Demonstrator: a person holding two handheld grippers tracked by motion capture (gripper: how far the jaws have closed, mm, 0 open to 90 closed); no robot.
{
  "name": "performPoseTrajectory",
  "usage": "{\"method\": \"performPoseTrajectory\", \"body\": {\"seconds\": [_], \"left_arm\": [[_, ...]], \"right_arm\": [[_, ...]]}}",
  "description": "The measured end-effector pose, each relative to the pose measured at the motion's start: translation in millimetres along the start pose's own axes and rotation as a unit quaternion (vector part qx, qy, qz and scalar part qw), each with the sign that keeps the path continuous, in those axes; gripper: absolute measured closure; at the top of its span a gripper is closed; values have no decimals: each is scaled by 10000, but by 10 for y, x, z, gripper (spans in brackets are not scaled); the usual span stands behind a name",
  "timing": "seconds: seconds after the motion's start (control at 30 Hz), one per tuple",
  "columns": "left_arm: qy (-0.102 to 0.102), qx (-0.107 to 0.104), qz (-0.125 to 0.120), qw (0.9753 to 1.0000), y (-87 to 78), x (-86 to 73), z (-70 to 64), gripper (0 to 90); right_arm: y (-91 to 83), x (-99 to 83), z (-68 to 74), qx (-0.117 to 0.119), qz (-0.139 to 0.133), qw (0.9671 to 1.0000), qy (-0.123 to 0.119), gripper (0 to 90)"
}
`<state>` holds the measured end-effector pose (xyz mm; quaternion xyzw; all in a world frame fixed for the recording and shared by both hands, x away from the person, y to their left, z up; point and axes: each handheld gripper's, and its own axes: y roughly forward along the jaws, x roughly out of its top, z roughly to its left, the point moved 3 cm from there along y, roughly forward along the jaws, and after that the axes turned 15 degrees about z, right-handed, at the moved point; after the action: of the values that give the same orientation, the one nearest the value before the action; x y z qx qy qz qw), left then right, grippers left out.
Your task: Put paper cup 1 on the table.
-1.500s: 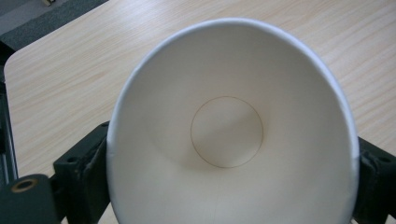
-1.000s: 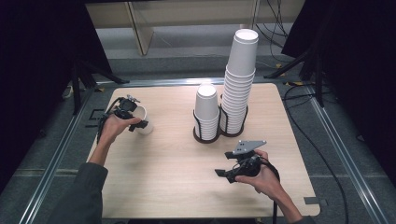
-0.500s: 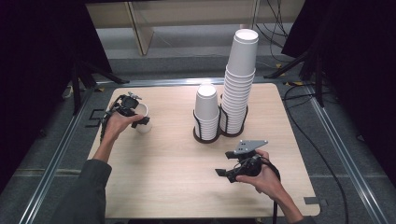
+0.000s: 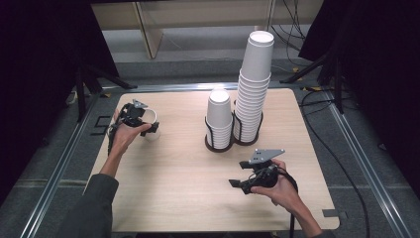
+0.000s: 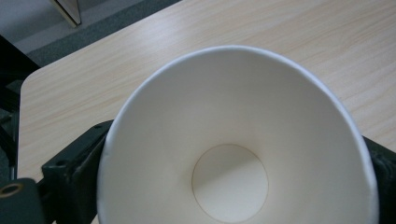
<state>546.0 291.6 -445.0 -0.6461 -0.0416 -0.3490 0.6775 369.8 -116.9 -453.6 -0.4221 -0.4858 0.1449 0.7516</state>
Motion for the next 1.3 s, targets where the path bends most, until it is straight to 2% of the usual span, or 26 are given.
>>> {"method": "performPoseTrajectory", "body": {"seconds": [0.03,0.3,0.37,0.4,0.47,0.6,0.63,0.73,0.9,0.93,1.0,1.07,1.13,1.17,1.3], "left_arm": [[-3,-4,-33,10000,4,-7,1,47],[-13,48,-290,9996,28,-48,-20,46],[-72,45,-424,9991,44,-66,-25,45],[-189,8,-608,9980,61,-89,-37,43],[-180,5,-630,9978,63,-107,-32,41],[-197,-44,-917,9956,81,-159,-34,40],[-203,-54,-1054,9942,91,-184,-31,39],[-177,-14,-1110,9937,111,-210,-39,31],[-172,-70,-1407,9899,152,-268,-51,30],[-213,-97,-1494,9885,160,-280,-53,32],[-264,-191,-1562,9872,188,-317,-57,36],[-248,-261,-1541,9874,217,-350,-54,88],[-267,-305,-1577,9867,240,-383,-45,92],[-318,-399,-1624,9854,254,-403,-36,107],[-333,-390,-1715,9839,255,-435,-27,111]], "right_arm": [[4,4,-18,-68,-29,9999,-113,222],[3,3,-12,-59,-42,9999,-109,223],[5,2,-12,-24,-33,9999,-125,223],[2,0,-12,-54,-45,9999,-109,223],[2,-2,-13,-49,-48,9999,-98,223],[-1,-7,-9,-12,-29,10000,-66,224],[1,-6,-9,-30,-44,10000,-71,224],[3,-5,-13,-54,-56,9999,-117,225],[-2,-7,-14,-57,-66,9999,-121,225],[-3,-9,-13,-53,-59,9999,-118,225],[-2,-12,-6,-7,-45,10000,-74,226],[-2,-14,-6,-11,-43,10000,-74,226],[-5,-15,-12,-49,-62,9999,-109,226],[-7,-16,-15,-56,-62,9999,-116,226],[-7,-19,-16,-55,-61,9999,-123,226]]}}
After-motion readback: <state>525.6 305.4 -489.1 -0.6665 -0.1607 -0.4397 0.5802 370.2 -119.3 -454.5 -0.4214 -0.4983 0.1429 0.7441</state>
